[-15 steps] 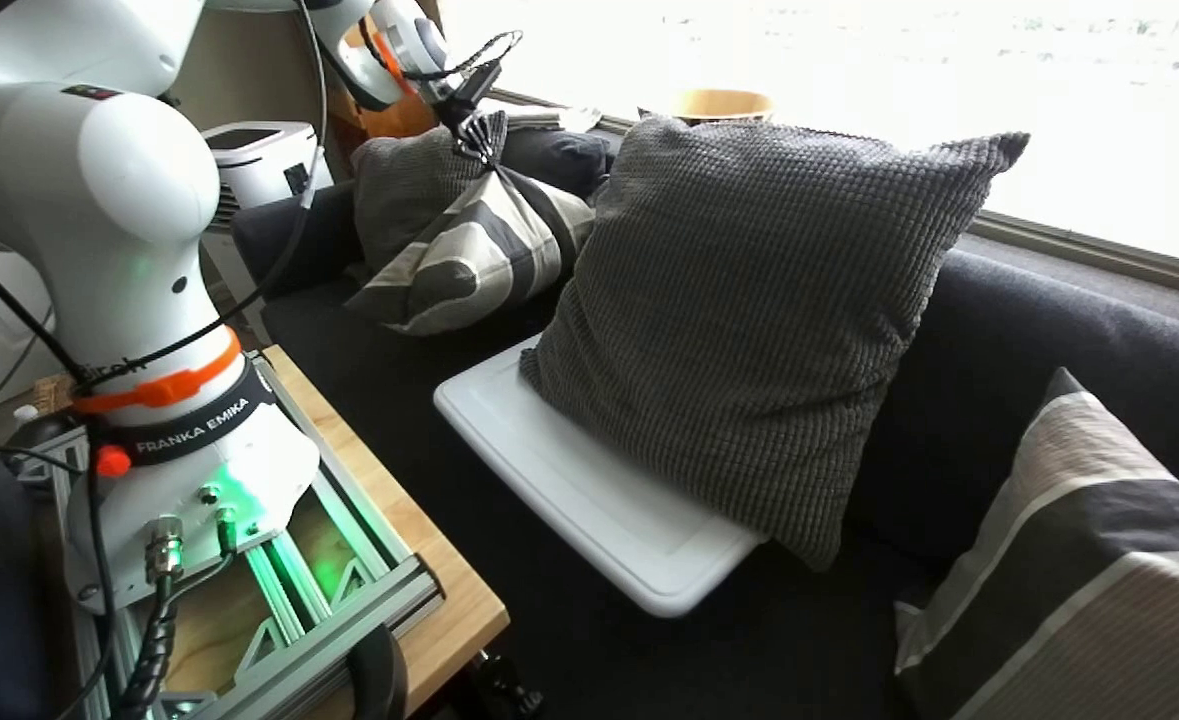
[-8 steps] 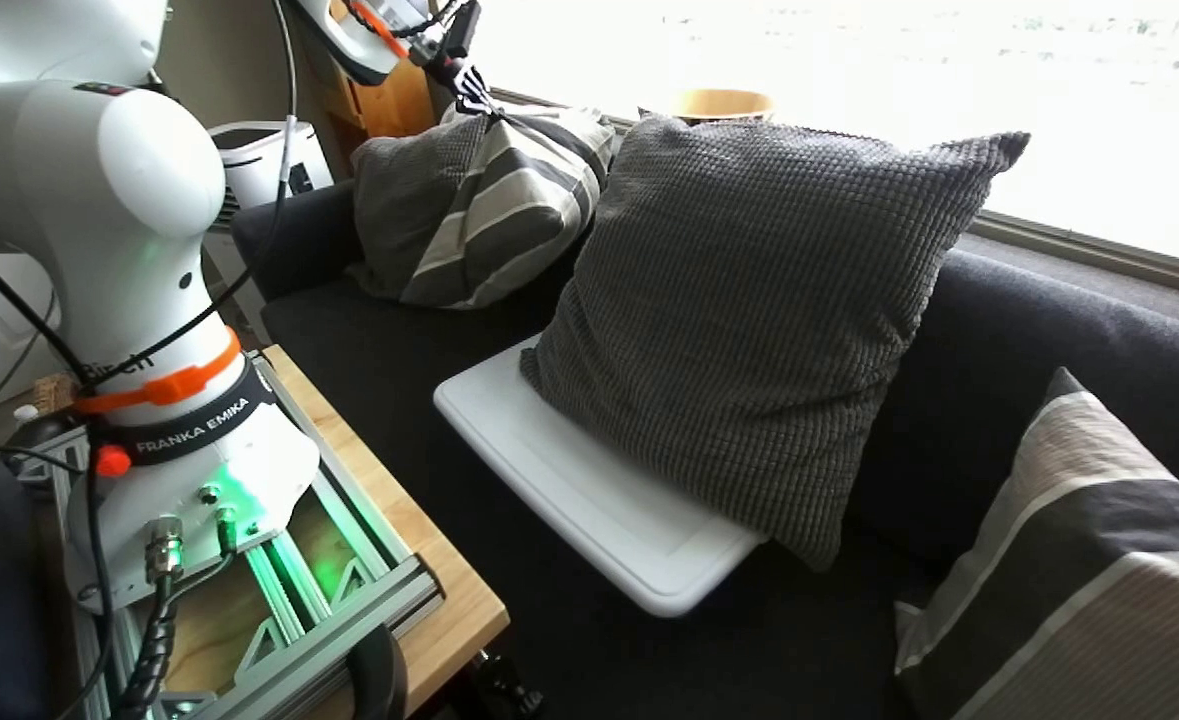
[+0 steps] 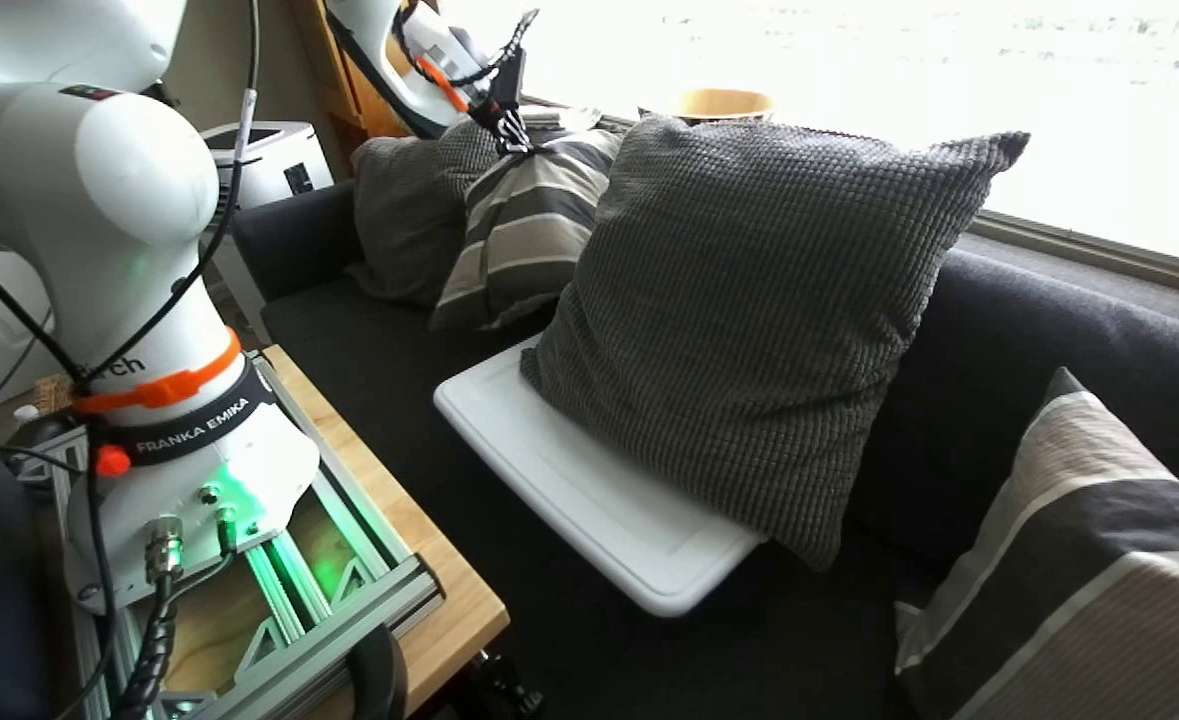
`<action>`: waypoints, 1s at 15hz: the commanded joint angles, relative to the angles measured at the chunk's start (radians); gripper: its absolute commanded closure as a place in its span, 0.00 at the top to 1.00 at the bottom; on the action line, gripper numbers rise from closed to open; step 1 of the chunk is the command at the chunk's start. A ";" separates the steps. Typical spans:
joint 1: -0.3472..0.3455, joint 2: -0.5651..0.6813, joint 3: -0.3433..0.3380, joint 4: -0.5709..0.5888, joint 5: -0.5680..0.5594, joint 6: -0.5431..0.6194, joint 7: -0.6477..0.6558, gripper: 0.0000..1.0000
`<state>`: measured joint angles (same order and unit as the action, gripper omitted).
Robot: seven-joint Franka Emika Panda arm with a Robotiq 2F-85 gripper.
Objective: Pick up the striped pillow on the left then place it against the backrest of the sofa.
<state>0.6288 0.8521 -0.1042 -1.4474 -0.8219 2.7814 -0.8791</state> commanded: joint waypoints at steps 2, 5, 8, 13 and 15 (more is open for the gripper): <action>-0.198 0.050 0.141 -0.101 -0.009 0.119 0.025 0.01; -0.291 0.081 0.222 -0.121 0.011 0.143 -0.003 0.01; -0.365 0.085 0.313 -0.126 0.047 0.139 -0.031 0.36; -0.374 -0.028 0.421 -0.162 0.194 0.039 0.039 0.73; -0.331 -0.130 0.366 -0.211 0.246 -0.013 0.160 0.88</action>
<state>0.2626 0.8750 0.2993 -1.5555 -0.6494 2.8432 -0.8392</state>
